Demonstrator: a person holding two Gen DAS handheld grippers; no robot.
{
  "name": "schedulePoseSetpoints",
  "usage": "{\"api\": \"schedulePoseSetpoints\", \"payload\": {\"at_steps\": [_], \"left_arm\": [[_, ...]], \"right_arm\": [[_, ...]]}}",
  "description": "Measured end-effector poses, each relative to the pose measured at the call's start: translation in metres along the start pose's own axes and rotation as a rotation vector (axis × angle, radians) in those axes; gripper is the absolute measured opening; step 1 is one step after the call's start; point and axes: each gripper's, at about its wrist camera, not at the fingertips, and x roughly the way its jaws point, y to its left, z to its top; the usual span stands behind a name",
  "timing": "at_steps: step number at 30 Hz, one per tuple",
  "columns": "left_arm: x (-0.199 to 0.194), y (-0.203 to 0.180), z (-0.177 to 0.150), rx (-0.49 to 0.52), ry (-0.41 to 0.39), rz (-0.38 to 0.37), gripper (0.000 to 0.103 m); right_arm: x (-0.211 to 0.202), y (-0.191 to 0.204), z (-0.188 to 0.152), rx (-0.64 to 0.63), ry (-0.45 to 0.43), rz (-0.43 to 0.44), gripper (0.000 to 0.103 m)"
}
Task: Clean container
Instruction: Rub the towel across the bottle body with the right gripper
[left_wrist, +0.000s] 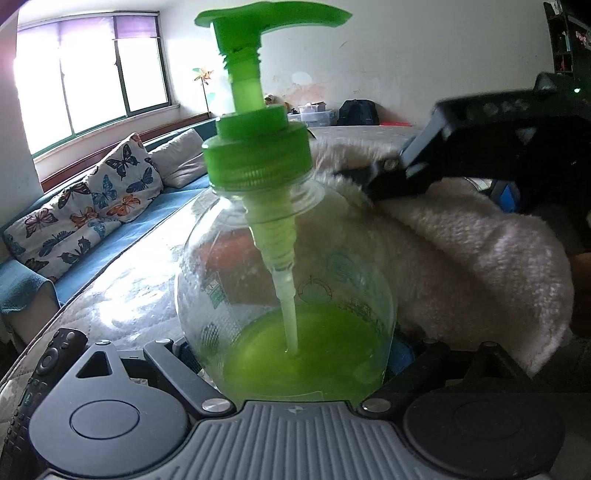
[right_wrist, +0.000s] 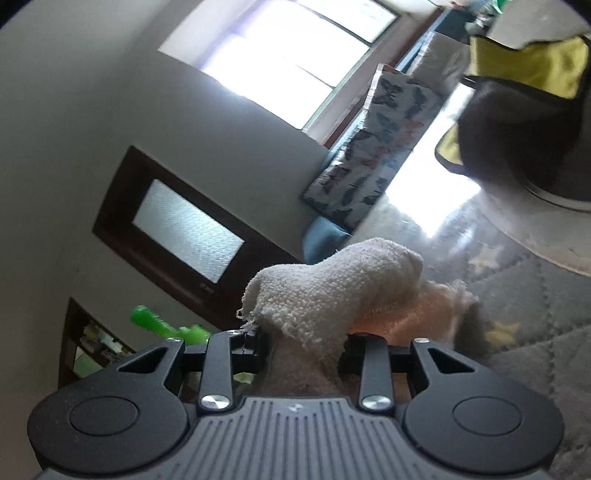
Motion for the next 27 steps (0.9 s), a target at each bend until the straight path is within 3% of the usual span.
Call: {"api": "schedulePoseSetpoints", "payload": {"at_steps": [10, 14, 18, 22, 27], "left_arm": [[0.002, 0.001, -0.002, 0.001, 0.004, 0.005, 0.096], [0.004, 0.001, -0.004, 0.0, 0.005, 0.005, 0.096], [0.006, 0.005, -0.004, -0.005, 0.006, 0.003, 0.097], [0.004, 0.004, -0.004, -0.008, 0.007, 0.001, 0.097], [0.003, 0.005, -0.003, -0.009, 0.007, 0.0, 0.097]], "right_arm": [[0.014, 0.006, -0.007, -0.084, 0.055, -0.164, 0.033], [0.003, 0.01, -0.008, -0.085, -0.008, -0.112, 0.033], [-0.011, 0.022, -0.009, -0.117, -0.089, 0.019, 0.033], [-0.014, 0.028, -0.012, -0.131, -0.097, 0.117, 0.033], [-0.009, 0.023, -0.012, -0.122, -0.055, 0.076, 0.033]]}}
